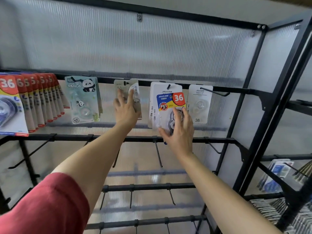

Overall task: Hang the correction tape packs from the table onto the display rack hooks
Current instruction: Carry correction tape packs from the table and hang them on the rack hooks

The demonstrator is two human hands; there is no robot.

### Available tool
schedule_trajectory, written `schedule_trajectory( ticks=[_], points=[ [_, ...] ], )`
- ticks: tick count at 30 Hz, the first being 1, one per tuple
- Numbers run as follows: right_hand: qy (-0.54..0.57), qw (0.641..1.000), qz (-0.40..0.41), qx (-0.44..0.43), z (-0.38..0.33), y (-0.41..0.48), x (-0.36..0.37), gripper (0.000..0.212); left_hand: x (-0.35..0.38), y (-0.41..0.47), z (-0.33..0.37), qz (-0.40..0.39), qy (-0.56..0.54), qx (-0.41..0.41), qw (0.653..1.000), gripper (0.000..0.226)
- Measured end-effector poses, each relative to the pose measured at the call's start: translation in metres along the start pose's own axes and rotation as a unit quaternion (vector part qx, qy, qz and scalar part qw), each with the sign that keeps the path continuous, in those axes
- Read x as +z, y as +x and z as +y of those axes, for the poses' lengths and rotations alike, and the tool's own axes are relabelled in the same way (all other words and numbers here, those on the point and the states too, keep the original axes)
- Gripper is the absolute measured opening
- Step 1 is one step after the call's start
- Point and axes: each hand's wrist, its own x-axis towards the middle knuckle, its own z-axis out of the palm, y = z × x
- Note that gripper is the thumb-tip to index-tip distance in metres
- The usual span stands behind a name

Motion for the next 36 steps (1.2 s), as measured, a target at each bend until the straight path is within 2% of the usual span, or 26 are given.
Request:
schedule_trajectory(
  ticks=[5,10,16,19,22,26,32,36],
  points=[
    [-0.001,1.000,-0.004,0.002,0.000,0.000,-0.003,0.072,-0.005,0.008,-0.003,-0.022,0.023,0.009,0.999,0.085],
    [0.005,1.000,0.000,-0.008,-0.003,-0.011,-0.006,0.073,-0.022,0.002,-0.015,-0.044,0.104,0.055,0.992,0.084],
    [0.009,1.000,-0.015,-0.005,-0.025,-0.030,0.001,0.078,-0.039,-0.043,-0.052,-0.045,0.142,0.110,0.983,0.080],
    [0.013,1.000,-0.024,-0.005,-0.043,-0.040,0.005,0.081,-0.055,-0.067,-0.074,-0.034,0.175,0.106,0.978,0.075],
    [0.020,0.999,-0.028,0.002,-0.066,-0.050,0.010,0.079,-0.074,-0.087,-0.092,0.001,0.174,0.083,0.981,0.069],
    [0.041,0.999,-0.030,0.008,-0.108,-0.064,0.017,0.076,-0.101,-0.110,-0.119,0.015,0.158,0.092,0.983,0.067],
    [0.057,0.997,-0.045,0.009,-0.186,-0.086,0.034,0.087,-0.152,-0.137,-0.177,-0.033,0.164,0.135,0.977,0.070],
    [0.063,0.996,-0.054,0.024,-0.238,-0.106,0.042,0.087,-0.186,-0.147,-0.221,-0.039,0.160,0.111,0.980,0.073]
  ],
)
